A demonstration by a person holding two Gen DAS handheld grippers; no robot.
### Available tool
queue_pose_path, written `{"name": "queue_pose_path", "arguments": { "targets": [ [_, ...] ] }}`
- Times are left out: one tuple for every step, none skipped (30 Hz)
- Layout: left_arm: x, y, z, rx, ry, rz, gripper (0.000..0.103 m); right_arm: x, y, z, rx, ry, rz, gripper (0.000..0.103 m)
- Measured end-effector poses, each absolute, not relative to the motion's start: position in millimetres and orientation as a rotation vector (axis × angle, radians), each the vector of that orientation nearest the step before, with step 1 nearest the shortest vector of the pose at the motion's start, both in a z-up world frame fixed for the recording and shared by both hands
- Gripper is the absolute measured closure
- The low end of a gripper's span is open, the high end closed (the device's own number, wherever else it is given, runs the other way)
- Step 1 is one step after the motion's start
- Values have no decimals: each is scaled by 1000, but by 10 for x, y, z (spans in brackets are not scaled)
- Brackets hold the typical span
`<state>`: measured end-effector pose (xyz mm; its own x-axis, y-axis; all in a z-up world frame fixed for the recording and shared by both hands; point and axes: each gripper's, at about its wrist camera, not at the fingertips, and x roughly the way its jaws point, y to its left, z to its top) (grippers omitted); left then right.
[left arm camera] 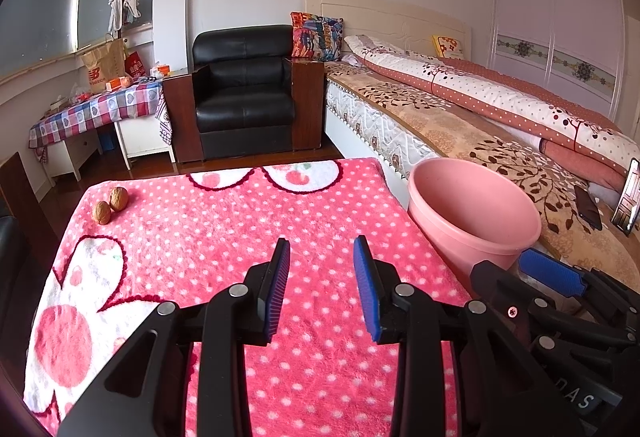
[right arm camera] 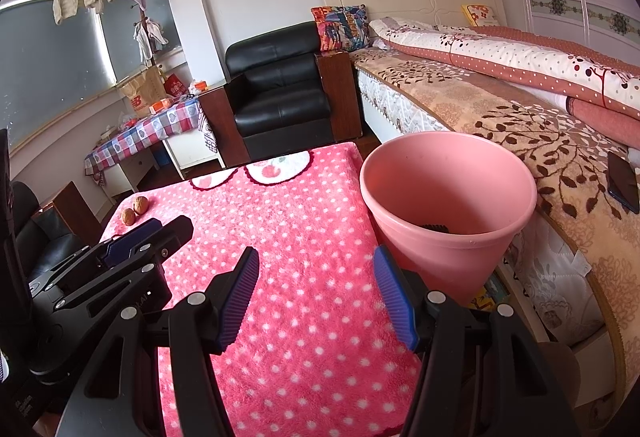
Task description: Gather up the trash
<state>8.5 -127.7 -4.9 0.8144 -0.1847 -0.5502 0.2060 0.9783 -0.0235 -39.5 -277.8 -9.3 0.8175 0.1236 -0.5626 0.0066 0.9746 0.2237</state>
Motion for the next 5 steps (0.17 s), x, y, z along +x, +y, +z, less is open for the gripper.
{"name": "queue_pose_path", "arguments": {
  "targets": [
    [88, -1265, -54, 36, 585, -207, 70, -395, -2776, -113, 222, 614, 63, 44],
    [97, -1263, -44, 35, 587, -204, 70, -397, -2767, -126, 224, 616, 64, 44],
    [101, -1256, -43, 33, 587, -201, 70, -403, -2747, -143, 223, 617, 65, 44],
    [105, -1241, -45, 30, 589, -199, 70, -407, -2726, -159, 220, 619, 67, 44],
    [122, -1235, -40, 27, 591, -196, 70, -382, -2713, -172, 218, 621, 68, 44]
  ]
}}
